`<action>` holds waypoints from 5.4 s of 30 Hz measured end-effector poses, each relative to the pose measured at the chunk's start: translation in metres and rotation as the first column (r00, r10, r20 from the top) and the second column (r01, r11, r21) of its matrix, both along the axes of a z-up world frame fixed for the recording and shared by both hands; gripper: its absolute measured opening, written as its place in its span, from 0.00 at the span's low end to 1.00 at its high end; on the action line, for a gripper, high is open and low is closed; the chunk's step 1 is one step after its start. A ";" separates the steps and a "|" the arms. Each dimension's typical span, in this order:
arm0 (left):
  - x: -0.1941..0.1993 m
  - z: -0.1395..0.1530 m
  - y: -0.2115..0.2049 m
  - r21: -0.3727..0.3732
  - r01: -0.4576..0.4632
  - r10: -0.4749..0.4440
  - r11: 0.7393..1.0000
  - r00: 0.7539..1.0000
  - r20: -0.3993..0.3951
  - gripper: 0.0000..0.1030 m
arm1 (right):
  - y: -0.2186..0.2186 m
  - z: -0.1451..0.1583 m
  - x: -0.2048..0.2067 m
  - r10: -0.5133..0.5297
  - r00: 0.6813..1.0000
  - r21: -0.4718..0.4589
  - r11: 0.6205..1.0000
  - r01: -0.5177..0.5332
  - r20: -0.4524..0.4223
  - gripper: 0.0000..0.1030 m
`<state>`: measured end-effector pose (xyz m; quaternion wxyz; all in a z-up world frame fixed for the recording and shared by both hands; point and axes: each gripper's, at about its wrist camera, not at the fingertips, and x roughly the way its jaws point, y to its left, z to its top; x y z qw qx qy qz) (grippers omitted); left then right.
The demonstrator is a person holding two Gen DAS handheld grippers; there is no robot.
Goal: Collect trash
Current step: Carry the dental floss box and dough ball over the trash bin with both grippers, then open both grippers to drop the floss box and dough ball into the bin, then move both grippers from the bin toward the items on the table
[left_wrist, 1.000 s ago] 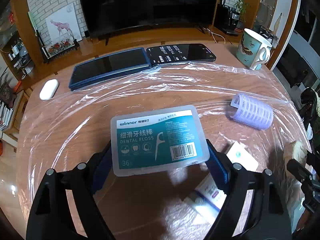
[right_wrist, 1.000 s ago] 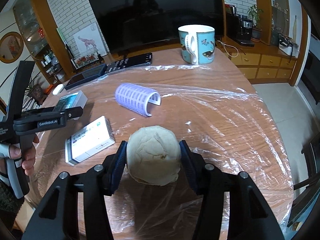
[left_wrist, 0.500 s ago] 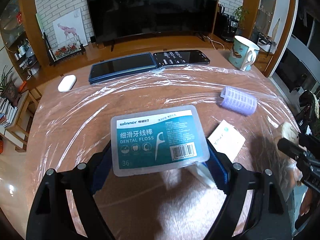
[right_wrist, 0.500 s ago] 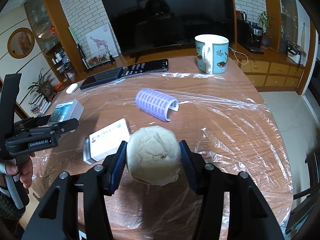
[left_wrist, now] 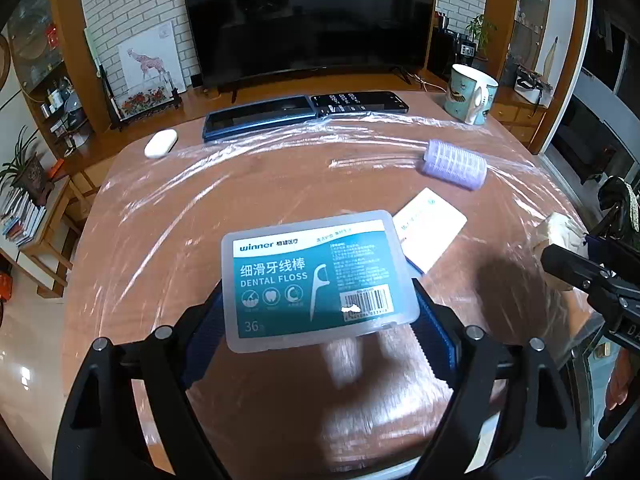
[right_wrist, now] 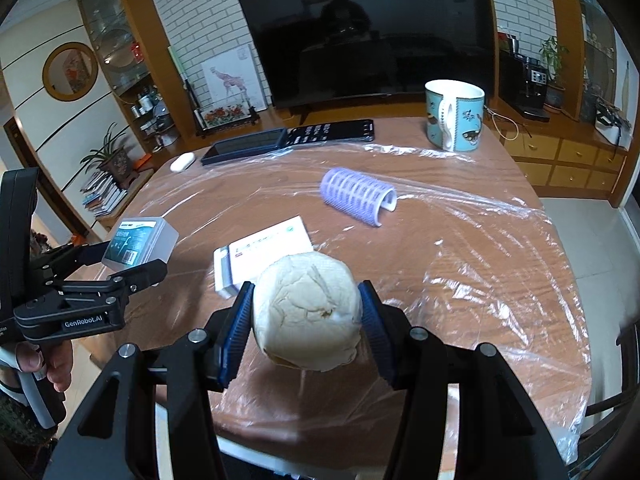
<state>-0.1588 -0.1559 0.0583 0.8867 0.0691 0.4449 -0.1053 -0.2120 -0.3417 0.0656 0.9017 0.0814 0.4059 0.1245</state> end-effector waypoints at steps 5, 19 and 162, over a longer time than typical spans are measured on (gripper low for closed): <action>-0.020 0.000 0.004 -0.005 -0.010 0.010 1.000 1.000 -0.001 0.83 | 0.006 0.001 -0.018 0.025 1.000 0.005 1.000 -0.025 -0.002 0.50; -0.075 0.001 0.008 0.002 -0.009 0.009 1.000 1.000 0.011 0.83 | 0.022 0.006 -0.064 0.090 0.996 0.009 0.996 -0.090 0.003 0.50; -0.104 0.002 0.005 -0.005 0.065 -0.065 0.998 0.997 0.042 0.95 | -0.009 0.007 -0.064 0.013 0.998 -0.005 1.000 -0.013 0.053 0.96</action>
